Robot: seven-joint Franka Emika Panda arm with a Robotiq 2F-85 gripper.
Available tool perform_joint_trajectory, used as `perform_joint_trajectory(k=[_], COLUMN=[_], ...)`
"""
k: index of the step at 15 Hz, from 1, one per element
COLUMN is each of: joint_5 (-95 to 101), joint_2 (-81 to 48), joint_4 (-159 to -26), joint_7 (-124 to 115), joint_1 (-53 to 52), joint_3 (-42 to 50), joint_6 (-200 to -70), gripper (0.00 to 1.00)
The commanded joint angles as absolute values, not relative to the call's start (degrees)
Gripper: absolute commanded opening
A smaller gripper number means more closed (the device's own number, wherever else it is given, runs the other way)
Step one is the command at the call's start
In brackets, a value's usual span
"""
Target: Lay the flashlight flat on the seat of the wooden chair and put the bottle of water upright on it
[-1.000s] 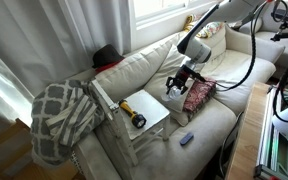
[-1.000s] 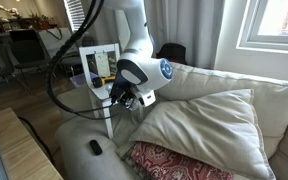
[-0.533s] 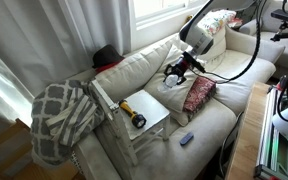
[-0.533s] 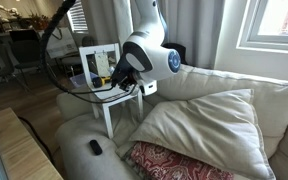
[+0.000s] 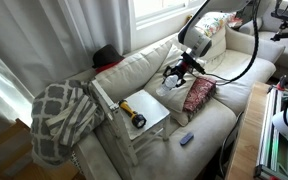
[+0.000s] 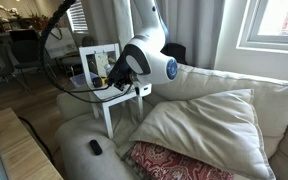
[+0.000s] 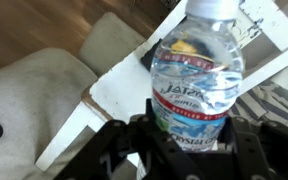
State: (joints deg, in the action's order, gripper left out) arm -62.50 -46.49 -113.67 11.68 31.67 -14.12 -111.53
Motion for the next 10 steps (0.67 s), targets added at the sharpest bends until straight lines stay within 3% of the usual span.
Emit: perform_joint_trajectory(k=[1,10], joint_5=[-68.5,-79.5], joint_2=[-44.7,-44.4], joint_4=[-113.3,-114.5], joint_7=[9.6,0.2], joint_1=[25.0,13.6], joint_3=[-7.4,0.0], joint_6=[-101.7,-100.2], gripper=[0.27,0.27])
